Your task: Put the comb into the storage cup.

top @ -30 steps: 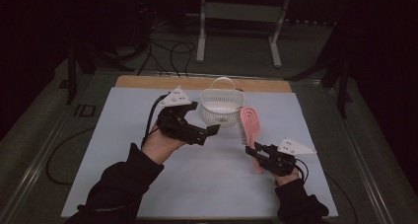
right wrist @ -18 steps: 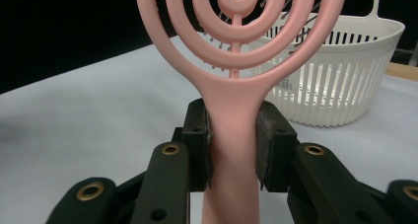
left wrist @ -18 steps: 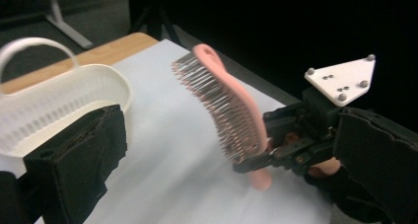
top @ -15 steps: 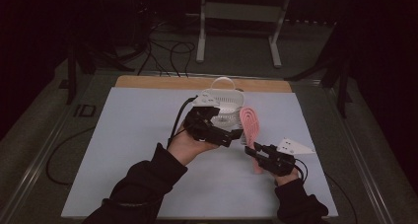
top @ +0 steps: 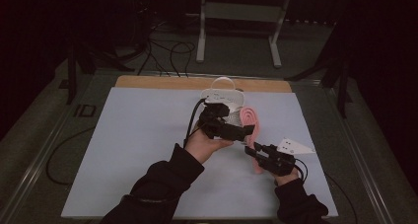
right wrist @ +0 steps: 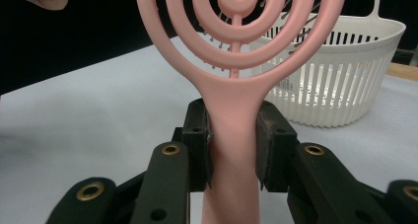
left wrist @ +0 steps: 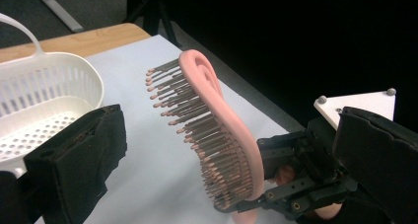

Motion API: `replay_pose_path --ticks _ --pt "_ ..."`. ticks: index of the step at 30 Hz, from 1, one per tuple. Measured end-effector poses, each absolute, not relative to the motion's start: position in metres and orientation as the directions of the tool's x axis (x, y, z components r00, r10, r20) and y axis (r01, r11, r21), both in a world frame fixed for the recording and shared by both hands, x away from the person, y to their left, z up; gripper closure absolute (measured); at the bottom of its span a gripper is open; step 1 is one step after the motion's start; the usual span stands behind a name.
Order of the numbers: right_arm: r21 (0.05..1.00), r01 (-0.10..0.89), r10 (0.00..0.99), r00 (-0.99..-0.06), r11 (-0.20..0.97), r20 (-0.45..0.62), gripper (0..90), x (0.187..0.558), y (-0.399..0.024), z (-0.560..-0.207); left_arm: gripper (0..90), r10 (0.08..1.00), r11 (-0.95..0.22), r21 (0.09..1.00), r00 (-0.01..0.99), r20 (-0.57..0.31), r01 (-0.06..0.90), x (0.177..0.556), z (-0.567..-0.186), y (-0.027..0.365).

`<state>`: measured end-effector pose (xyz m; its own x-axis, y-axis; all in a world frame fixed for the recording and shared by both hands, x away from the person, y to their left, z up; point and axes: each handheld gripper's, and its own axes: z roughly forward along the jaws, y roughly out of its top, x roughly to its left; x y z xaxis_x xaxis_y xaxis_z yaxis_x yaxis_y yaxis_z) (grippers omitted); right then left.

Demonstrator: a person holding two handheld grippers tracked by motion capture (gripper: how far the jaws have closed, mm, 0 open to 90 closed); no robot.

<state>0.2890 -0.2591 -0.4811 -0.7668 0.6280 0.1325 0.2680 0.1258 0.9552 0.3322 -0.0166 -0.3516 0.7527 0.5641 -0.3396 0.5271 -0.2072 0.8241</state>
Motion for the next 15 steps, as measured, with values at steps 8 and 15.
replay_pose_path --ticks 8,15 --pt "0.954 0.272 0.629 -0.766 0.128 0.134 70.3 0.289 -0.259 -0.481 3.3 0.566 -0.201 0.811 0.741 -0.362 0.550 0.335 -0.361 -0.025" --pt "0.954 0.273 0.628 -0.766 0.127 0.135 70.3 0.289 -0.258 -0.481 17.6 0.568 -0.180 0.805 0.728 -0.384 0.565 0.338 -0.368 -0.028"
